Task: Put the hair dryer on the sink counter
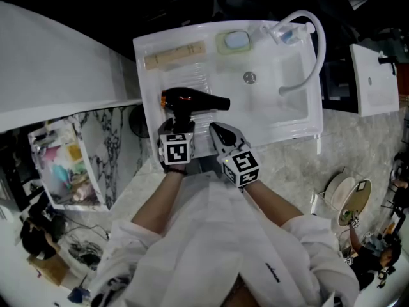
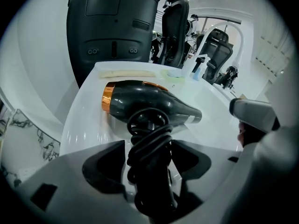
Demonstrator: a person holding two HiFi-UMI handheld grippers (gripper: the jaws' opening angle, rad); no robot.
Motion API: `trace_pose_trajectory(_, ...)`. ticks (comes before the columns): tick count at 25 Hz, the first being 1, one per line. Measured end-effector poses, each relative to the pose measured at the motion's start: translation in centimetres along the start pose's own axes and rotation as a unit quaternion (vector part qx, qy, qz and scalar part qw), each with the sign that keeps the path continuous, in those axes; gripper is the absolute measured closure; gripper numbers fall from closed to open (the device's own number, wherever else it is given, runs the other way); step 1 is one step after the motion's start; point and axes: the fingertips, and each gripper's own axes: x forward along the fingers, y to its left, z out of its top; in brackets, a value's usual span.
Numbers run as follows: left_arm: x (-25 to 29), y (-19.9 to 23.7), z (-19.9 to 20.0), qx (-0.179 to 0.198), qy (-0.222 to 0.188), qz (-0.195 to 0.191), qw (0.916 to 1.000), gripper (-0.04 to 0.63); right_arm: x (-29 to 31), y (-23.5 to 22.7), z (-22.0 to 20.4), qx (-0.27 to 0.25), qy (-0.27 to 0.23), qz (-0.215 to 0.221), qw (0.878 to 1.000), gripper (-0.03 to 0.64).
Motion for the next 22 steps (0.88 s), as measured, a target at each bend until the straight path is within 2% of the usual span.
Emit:
trace_pose_trajectory(9, -3.9, -0.4, 2.2, 0.008, -0.037, -0.016, 0.9991, 0.293, -1.0, -0.4, 0.8, 0.006, -0.013, -0.015, 1.0, 0.6)
trace_pose_trajectory(15, -7.6, -0.9, 4.7, 0.016, -0.091, -0.022, 0.9955, 0.298, -2.2, -0.5, 2.5, 0.015, -0.039, -0.033, 0.999, 0.6)
trace_pose_trajectory(22, -11.6, -1.3, 7.8, 0.05, -0.153, -0.026, 0.9866, 0.389, -4.2, -1.4, 5.0, 0.019, -0.075, -0.067, 0.995, 0.6)
